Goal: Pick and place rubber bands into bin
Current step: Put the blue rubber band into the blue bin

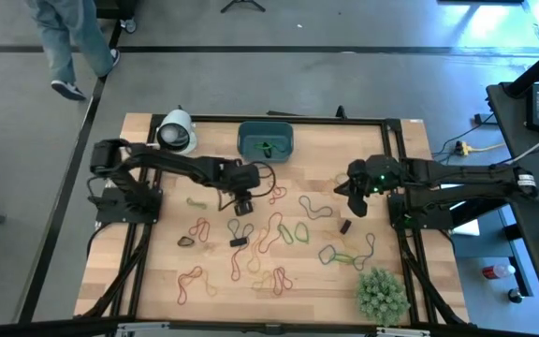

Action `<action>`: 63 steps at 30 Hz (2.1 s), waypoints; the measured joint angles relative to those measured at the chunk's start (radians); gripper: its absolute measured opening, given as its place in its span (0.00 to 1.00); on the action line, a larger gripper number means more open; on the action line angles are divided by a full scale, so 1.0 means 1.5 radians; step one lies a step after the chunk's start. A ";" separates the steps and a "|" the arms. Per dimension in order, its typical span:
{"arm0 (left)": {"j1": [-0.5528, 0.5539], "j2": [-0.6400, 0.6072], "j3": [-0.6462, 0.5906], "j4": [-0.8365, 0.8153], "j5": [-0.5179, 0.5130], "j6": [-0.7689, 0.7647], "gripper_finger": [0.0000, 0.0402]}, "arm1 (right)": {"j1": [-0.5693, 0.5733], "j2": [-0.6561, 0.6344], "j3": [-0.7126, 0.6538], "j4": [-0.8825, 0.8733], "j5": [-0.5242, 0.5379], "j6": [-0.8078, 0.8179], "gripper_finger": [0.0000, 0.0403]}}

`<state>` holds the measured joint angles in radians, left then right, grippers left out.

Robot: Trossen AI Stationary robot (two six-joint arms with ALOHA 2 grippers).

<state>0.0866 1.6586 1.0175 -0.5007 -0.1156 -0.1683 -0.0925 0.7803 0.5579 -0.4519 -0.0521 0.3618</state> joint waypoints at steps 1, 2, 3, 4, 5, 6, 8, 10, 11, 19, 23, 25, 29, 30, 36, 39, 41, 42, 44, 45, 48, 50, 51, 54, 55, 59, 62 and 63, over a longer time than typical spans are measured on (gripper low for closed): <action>0.002 0.015 0.007 -0.012 0.018 0.006 0.33 | 0.000 0.000 0.000 -0.001 0.000 0.000 0.02; 0.002 0.030 0.014 -0.023 0.034 0.015 0.32 | 0.000 0.000 0.000 0.000 -0.002 0.000 0.02; 0.002 0.044 0.021 -0.037 0.043 0.023 0.32 | 0.000 0.000 0.000 0.000 -0.004 0.000 0.02; 0.002 0.055 0.028 -0.054 0.048 0.030 0.32 | 0.000 0.000 0.000 -0.001 -0.009 -0.001 0.02; 0.000 0.066 0.035 -0.067 0.052 0.035 0.31 | 0.000 0.000 0.000 0.000 -0.014 -0.001 0.02; -0.002 0.077 0.040 -0.077 0.056 0.039 0.31 | 0.000 0.000 0.000 -0.001 -0.015 -0.001 0.01; -0.006 0.089 0.043 -0.096 0.058 0.039 0.30 | 0.000 0.000 0.000 -0.001 -0.016 -0.003 0.01; -0.011 0.099 0.044 -0.105 0.061 0.040 0.29 | 0.000 0.000 0.000 -0.001 -0.016 -0.006 0.01; -0.014 0.103 0.044 -0.112 0.061 0.039 0.28 | 0.000 0.000 0.000 -0.001 -0.016 -0.012 0.01; -0.033 0.128 0.048 -0.152 0.077 0.040 0.13 | 0.000 0.000 0.000 -0.001 -0.016 -0.036 0.03; -0.039 0.123 0.047 -0.152 0.074 0.018 0.02 | 0.000 0.000 0.000 -0.001 -0.016 -0.037 0.01; -0.039 0.117 0.047 -0.151 0.075 -0.006 0.01 | 0.000 0.000 0.000 -0.001 -0.016 -0.038 0.01; -0.041 0.099 0.065 -0.194 0.084 -0.046 0.01 | 0.000 0.001 0.000 -0.001 -0.016 -0.038 0.02; -0.041 0.092 0.081 -0.204 0.083 -0.055 0.01 | 0.000 0.001 0.000 -0.001 -0.016 -0.038 0.02; -0.036 0.080 0.194 -0.344 0.060 -0.084 0.01 | 0.000 0.001 0.000 -0.001 -0.016 -0.055 0.03; -0.025 0.077 0.259 -0.398 0.028 -0.084 0.01 | 0.000 0.001 0.000 -0.001 -0.014 -0.055 0.02; -0.011 0.078 0.301 -0.415 -0.019 -0.076 0.01 | 0.000 0.001 0.000 -0.001 -0.014 -0.055 0.01; -0.002 0.078 0.324 -0.420 -0.036 -0.062 0.01 | 0.000 0.002 0.000 -0.001 -0.014 -0.055 0.01; 0.022 0.077 0.362 -0.418 -0.046 -0.024 0.01 | 0.000 0.003 0.000 -0.001 -0.014 -0.053 0.01; 0.037 0.077 0.379 -0.417 -0.048 -0.004 0.01 | 0.000 0.005 0.000 0.000 -0.014 -0.052 0.01; 0.088 0.082 0.424 -0.409 -0.067 0.051 0.01 | 0.000 0.008 -0.002 0.003 -0.014 -0.046 0.03; 0.123 0.082 0.434 -0.388 -0.066 0.086 0.01 | 0.000 0.009 -0.009 0.021 -0.013 -0.034 0.03; 0.141 0.082 0.434 -0.363 -0.061 0.103 0.01 | 0.000 0.010 -0.014 0.025 -0.013 -0.031 0.03; 0.191 0.084 0.434 -0.321 -0.043 0.154 0.01 | 0.000 0.015 -0.023 0.039 -0.012 -0.015 0.03; 0.207 0.085 0.434 -0.305 -0.041 0.171 0.01 | -0.001 0.015 -0.027 0.042 -0.012 -0.014 0.02; 0.257 0.118 0.435 -0.254 -0.010 0.224 0.01 | -0.002 0.017 -0.037 0.069 0.002 0.000 0.01; 0.285 0.150 0.435 -0.232 0.011 0.257 0.01 | -0.002 0.017 -0.038 0.074 0.062 0.003 0.02; 0.291 0.164 0.435 -0.230 0.013 0.266 0.01 | -0.002 0.017 -0.038 0.077 0.083 0.003 0.02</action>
<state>0.5232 1.9042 1.6695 -0.8449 -0.0959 0.2309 -0.0952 0.8051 0.5007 -0.3358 0.0719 0.3666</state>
